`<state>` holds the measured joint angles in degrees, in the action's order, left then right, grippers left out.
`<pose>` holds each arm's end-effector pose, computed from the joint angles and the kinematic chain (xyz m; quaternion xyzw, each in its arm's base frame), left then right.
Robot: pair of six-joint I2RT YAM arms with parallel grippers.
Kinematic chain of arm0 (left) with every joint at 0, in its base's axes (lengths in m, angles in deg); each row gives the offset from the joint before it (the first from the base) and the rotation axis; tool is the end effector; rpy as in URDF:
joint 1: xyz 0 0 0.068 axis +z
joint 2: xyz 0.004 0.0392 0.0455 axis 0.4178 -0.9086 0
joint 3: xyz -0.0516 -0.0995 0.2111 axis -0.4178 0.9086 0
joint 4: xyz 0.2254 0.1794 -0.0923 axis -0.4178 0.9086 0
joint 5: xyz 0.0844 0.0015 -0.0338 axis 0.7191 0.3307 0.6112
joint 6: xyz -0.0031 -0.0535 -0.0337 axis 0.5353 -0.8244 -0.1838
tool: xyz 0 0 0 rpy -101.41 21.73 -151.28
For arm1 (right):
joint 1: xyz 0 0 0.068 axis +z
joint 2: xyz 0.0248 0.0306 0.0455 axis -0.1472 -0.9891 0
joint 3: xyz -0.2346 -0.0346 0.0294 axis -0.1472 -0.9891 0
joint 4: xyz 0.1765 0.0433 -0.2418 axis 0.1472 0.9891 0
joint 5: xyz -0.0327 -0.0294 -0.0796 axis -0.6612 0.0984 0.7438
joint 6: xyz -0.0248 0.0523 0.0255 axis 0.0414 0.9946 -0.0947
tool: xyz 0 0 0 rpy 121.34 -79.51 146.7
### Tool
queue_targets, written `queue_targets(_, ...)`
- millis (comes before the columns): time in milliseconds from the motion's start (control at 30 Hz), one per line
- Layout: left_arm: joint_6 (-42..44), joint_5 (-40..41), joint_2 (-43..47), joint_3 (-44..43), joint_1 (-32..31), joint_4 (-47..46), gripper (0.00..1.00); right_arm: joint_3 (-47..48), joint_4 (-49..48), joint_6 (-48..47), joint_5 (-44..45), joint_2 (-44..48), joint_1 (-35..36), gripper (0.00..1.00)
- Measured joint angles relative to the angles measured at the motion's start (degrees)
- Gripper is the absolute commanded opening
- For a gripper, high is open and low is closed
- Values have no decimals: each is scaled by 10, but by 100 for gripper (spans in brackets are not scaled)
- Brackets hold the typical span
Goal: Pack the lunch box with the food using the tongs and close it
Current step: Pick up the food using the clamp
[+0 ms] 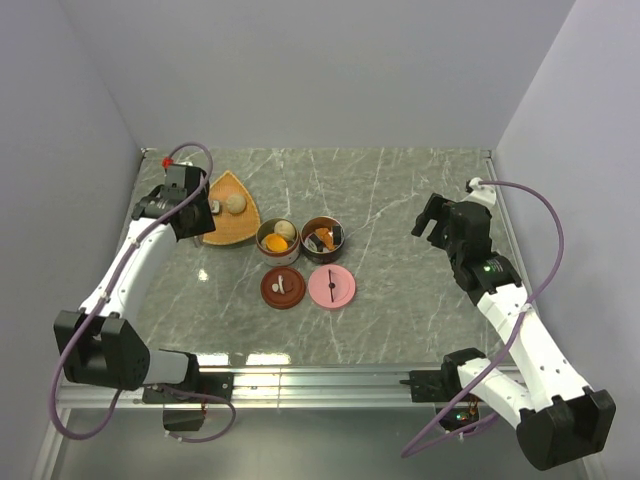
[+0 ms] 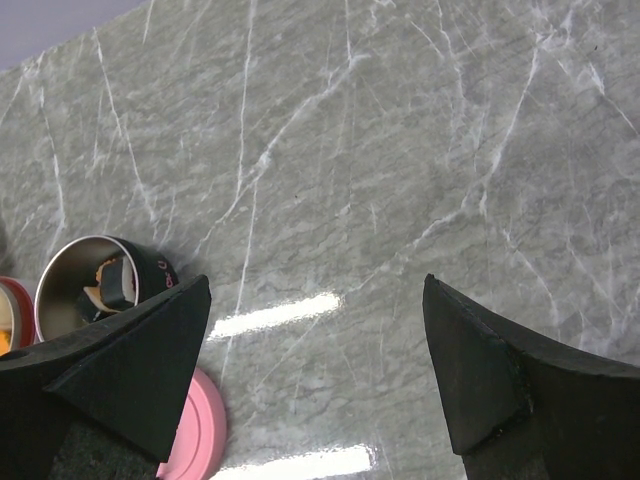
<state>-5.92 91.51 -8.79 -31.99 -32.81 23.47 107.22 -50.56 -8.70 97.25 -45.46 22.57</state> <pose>0.3303 -0.0344 0.2649 -0.1568 0.9269 0.0356 0.3391 0.2779 0.0566 0.2771 0.1431 0.8300 0.0647 0.5353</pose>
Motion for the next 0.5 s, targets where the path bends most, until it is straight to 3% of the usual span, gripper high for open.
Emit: queue_targets(500, 30, -10, -72, 3, 2, -40, 49, 14, -4, -14, 0, -27, 0, 93)
